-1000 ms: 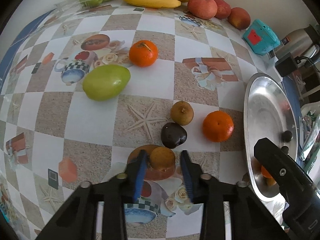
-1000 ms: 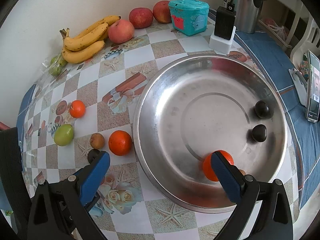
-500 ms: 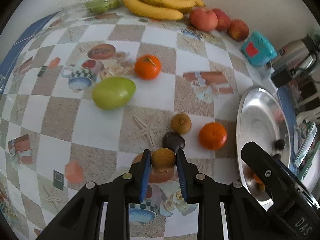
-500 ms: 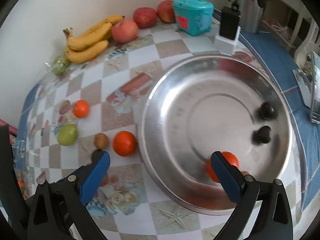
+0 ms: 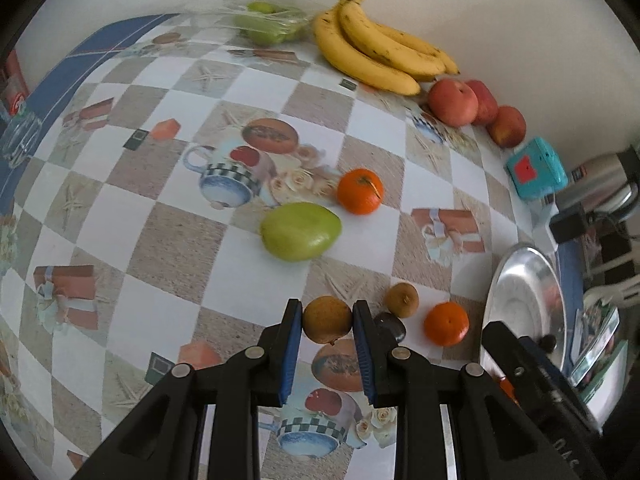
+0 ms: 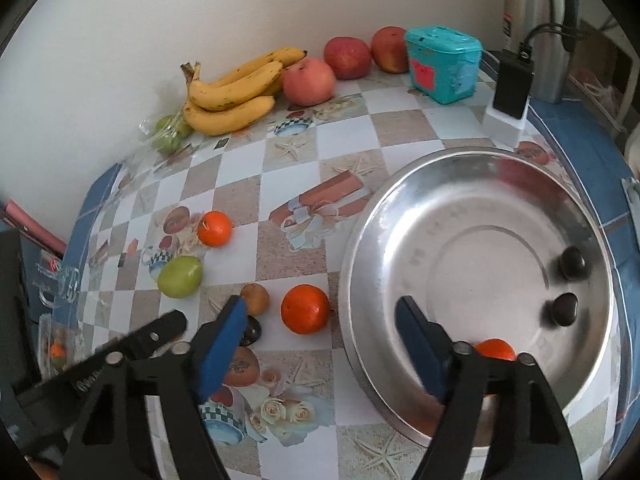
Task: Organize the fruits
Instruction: 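Close the left gripper on a brown kiwi beside the dark plum, then grasp a mandarin with the right gripper while the left gripper holds the kiwi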
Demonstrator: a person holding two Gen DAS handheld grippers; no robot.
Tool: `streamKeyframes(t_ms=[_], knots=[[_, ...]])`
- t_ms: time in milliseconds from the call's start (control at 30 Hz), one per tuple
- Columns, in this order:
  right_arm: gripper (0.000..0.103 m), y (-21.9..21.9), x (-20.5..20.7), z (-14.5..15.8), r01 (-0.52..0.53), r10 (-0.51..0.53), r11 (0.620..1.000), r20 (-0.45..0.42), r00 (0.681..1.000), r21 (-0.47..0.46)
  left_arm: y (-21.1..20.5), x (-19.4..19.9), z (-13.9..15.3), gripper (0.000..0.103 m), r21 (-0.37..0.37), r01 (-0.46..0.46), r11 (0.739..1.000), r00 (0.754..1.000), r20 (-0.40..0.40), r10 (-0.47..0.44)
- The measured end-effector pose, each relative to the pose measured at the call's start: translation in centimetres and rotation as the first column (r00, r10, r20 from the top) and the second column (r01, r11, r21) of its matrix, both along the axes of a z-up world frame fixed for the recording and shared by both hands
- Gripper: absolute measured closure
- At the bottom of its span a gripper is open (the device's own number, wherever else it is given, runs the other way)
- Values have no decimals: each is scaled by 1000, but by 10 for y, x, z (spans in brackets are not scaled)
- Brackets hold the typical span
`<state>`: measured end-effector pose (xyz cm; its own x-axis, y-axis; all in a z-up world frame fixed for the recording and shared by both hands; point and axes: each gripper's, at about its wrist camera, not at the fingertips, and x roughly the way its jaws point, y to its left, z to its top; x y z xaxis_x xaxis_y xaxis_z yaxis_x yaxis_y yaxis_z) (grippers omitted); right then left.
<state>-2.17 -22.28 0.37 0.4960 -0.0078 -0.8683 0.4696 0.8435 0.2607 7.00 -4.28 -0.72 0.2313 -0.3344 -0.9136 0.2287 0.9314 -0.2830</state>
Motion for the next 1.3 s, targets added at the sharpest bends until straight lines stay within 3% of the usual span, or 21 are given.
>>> streamKeyframes(t_ms=[100, 167, 300, 733, 1033, 1300], knots=[[41, 3, 5, -2, -25, 24, 1000, 8, 1000, 10, 5, 3, 0, 75, -11, -20, 1000, 1000, -5, 20], [41, 6, 9, -4, -46, 46, 999, 9, 999, 6, 8, 4, 0, 75, -19, -32, 999, 999, -10, 32], [54, 13, 16, -8, -95, 95, 996, 3, 996, 0, 11, 6, 1, 75, -32, -45, 998, 999, -14, 44], [61, 28, 28, -25, -151, 140, 983, -101, 985, -110, 11, 5, 3, 75, -38, -44, 998, 999, -14, 44], [62, 50, 36, -33, -227, 174, 937, -208, 963, -265, 10, 5, 3, 75, -36, -40, 999, 999, -12, 40], [65, 55, 38, -39, -255, 183, 919, -250, 951, -299, 10, 5, 3, 75, -36, -42, 998, 999, -12, 42]])
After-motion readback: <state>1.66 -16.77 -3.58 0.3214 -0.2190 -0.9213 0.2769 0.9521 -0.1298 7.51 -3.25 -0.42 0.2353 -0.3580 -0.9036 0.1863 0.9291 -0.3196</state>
